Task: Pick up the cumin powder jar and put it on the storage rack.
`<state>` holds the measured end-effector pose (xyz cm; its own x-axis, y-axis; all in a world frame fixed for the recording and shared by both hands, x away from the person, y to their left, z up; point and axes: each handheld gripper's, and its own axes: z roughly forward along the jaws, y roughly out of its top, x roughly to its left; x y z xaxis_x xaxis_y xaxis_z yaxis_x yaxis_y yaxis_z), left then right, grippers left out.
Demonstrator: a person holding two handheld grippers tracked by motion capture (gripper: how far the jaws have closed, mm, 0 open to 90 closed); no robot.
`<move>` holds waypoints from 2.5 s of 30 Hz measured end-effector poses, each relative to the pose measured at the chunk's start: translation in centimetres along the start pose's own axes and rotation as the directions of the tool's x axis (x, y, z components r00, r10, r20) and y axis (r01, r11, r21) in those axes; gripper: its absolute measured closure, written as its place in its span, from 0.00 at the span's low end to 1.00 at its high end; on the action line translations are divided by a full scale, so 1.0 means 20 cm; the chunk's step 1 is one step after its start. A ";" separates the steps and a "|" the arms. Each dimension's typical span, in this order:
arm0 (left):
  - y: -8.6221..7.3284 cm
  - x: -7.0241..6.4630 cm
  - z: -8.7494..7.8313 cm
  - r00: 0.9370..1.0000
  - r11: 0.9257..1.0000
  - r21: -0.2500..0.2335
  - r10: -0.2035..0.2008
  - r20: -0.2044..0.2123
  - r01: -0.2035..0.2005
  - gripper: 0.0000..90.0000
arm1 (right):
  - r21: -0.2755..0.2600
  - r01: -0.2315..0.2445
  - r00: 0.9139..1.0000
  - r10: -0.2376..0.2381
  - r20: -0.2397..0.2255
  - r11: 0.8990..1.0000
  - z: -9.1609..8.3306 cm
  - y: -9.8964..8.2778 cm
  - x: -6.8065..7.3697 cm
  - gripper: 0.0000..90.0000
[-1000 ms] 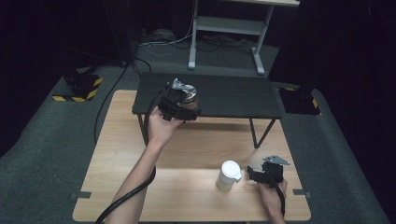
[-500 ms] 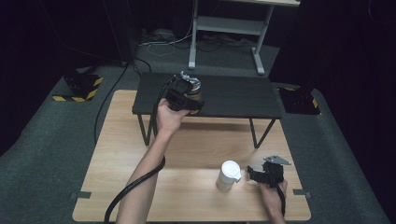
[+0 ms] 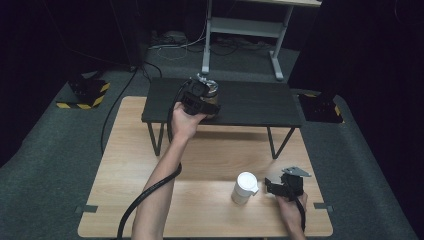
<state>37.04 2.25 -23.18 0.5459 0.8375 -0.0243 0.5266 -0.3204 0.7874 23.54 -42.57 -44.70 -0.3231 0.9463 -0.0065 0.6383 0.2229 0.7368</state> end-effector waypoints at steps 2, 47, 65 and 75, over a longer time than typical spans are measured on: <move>-0.01 0.00 0.00 1.000 1.000 -0.006 -0.001 -0.002 0.001 0.35 | 0.000 0.002 1.000 -0.002 0.000 1.000 0.00 0.00 0.00 0.13; -0.37 -0.05 -0.31 1.000 0.996 -0.085 -0.020 -0.018 0.018 0.03 | 0.004 0.009 1.000 -0.009 0.007 1.000 0.00 0.00 0.01 0.13; -0.71 -0.09 -0.35 0.999 0.996 -0.091 0.020 -0.042 -0.024 0.04 | 0.004 0.010 1.000 -0.010 0.007 1.000 0.00 0.00 0.01 0.13; -0.84 -0.12 -0.22 0.996 0.999 -0.028 0.025 -0.081 -0.027 0.05 | 0.004 0.011 1.000 -0.011 0.007 1.000 0.00 0.00 0.01 0.13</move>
<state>23.93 7.67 -33.66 0.5043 0.8623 0.0455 0.4931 -0.3309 0.8046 23.53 -42.39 -44.67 -0.3254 0.9454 -0.0194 0.6372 0.2344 0.7342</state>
